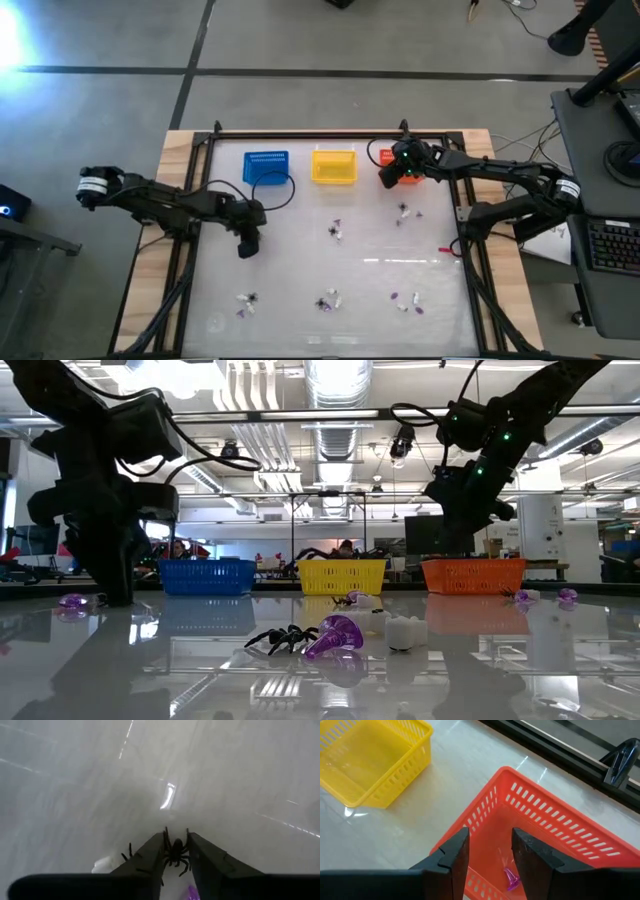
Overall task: Sort Halloween decoration
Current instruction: Put the black spider toy into the blue basket
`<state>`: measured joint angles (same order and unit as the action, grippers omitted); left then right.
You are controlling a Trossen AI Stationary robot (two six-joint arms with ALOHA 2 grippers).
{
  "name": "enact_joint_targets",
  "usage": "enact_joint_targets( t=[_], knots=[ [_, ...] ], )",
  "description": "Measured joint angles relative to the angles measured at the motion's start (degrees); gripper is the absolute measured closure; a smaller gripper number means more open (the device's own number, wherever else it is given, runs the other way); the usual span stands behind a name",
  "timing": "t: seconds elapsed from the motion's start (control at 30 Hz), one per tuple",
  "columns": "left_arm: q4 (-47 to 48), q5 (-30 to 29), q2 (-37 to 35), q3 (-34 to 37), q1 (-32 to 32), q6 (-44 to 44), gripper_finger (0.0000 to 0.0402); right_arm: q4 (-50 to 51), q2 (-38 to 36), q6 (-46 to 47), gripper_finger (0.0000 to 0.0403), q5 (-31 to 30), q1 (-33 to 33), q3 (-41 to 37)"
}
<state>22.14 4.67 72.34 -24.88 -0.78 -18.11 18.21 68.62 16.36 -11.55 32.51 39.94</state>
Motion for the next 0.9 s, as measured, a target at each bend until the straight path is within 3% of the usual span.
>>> enact_joint_targets(
  t=[0.27, 0.7, 0.9],
  knots=[
    [0.25, 1.07, 0.00, 0.04, 0.01, 0.00, 0.0397, 0.01, 0.00, -0.05, 0.0264, 0.00, 0.00, 0.00],
    [2.71, 6.73, -0.95, -2.20, 0.18, 0.95, 0.0401, 0.01, 0.00, -0.58, 0.0264, -0.02, 0.00, 0.00],
    [3.41, 6.15, -2.86, -3.45, 0.16, 1.29, 0.0401, 0.03, 0.00, -0.63, 0.0264, -0.02, 0.00, -0.02]
  ],
)
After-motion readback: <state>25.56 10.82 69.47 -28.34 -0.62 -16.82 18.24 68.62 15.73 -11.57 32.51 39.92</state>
